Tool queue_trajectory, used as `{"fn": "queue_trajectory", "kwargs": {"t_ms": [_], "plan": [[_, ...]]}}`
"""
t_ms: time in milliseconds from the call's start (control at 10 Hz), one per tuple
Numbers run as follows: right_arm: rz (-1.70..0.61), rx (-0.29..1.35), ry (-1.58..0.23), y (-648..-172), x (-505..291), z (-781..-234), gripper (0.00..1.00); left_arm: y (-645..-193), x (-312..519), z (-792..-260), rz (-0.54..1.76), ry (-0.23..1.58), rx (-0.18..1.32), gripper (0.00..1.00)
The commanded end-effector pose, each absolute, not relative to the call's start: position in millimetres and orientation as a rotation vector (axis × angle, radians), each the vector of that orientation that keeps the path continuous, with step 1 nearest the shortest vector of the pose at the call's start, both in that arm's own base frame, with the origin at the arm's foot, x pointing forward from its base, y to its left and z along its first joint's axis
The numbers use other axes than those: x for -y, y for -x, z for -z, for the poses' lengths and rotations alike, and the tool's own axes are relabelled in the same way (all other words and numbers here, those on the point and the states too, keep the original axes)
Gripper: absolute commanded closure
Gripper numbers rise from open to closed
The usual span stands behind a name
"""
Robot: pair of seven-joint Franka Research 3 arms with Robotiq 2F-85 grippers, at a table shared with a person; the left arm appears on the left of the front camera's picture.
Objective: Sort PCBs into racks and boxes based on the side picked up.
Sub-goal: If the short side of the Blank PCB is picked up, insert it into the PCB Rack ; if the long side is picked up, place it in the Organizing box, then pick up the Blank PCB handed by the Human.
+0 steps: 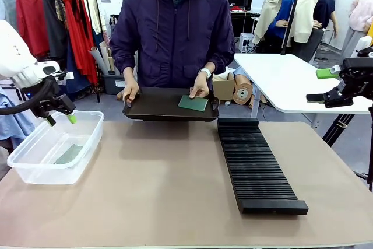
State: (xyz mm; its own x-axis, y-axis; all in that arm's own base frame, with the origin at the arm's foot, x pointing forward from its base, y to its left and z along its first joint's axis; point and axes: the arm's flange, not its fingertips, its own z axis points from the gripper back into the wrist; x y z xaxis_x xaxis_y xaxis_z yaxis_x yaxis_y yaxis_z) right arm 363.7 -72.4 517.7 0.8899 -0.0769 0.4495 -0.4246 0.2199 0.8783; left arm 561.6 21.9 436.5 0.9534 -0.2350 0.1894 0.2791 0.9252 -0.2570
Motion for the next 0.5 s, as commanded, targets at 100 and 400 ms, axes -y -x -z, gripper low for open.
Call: {"fn": "queue_trajectory", "kwargs": {"t_ms": [100,400], "plan": [[-0.262,0.453,-1.342,-363.1,72.6,-519.5,0.00,-558.8,-18.8,-443.2,0.252,0.260,0.139,0.00],[-0.262,0.453,-1.342,-363.1,72.6,-519.5,0.00,-558.8,-18.3,-442.2,0.246,0.273,0.143,0.00]]}}
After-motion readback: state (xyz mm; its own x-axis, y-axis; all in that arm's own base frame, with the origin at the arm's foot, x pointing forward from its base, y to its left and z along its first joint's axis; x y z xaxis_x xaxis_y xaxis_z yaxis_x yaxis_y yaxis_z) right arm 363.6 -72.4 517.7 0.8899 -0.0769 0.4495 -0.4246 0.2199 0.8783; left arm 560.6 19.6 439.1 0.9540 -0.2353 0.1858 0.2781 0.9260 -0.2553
